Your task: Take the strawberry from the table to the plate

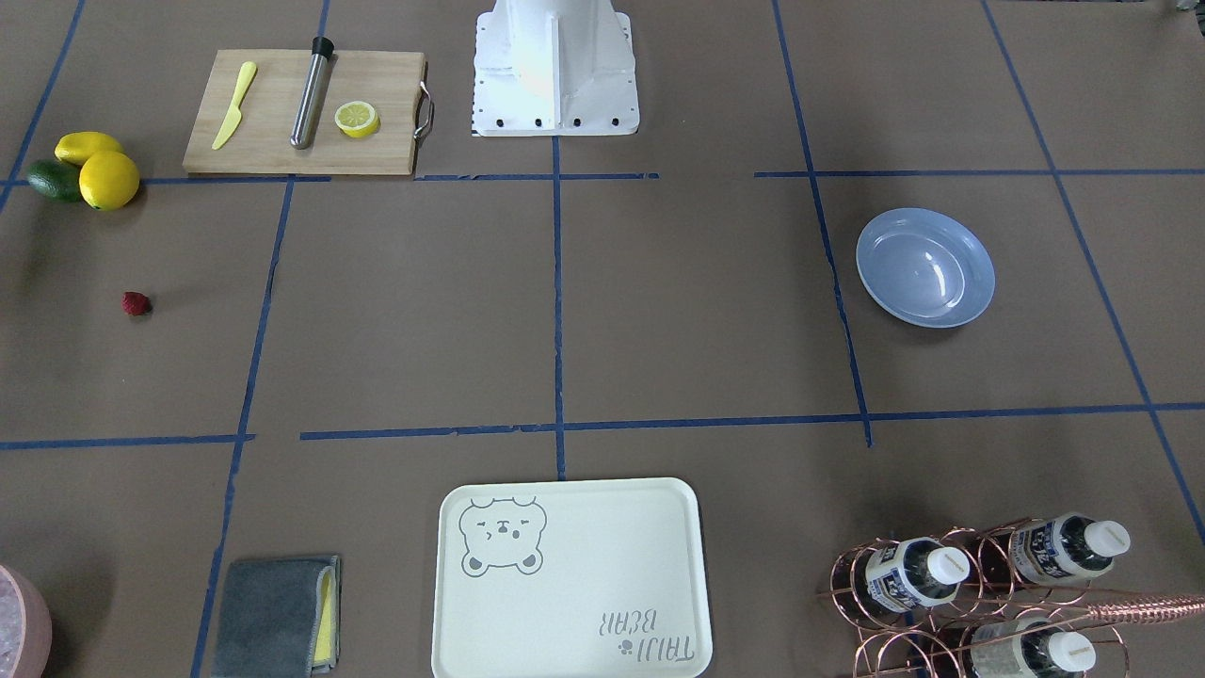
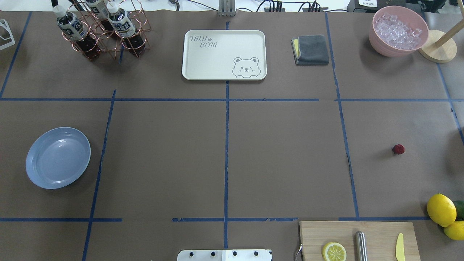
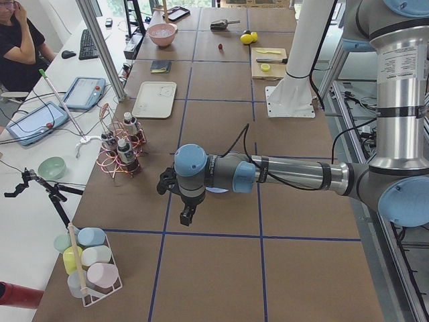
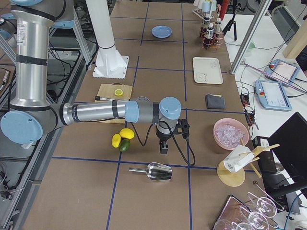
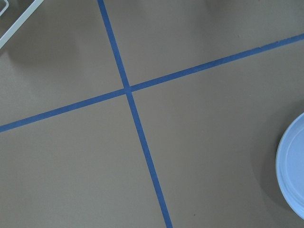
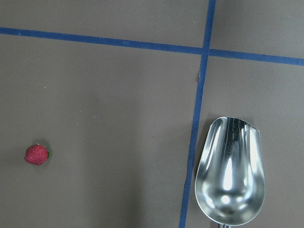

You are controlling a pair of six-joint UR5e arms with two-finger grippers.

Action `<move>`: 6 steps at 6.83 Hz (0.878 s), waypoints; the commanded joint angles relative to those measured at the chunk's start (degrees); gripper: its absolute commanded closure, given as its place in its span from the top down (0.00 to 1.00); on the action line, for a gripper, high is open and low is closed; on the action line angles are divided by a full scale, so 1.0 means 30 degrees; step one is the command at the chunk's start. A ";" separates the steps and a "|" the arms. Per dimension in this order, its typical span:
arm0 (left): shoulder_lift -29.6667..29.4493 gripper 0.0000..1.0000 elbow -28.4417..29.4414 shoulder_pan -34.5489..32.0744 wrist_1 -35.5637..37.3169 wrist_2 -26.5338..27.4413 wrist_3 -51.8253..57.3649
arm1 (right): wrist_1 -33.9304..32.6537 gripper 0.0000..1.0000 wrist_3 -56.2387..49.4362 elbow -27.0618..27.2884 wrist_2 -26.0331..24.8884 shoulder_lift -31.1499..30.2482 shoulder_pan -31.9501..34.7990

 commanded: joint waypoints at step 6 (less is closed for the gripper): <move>0.0147 1.00 -0.0508 0.0329 -0.0115 -0.0049 -0.0029 | 0.0088 1.00 0.0016 0.0205 0.0350 0.0029 -0.0029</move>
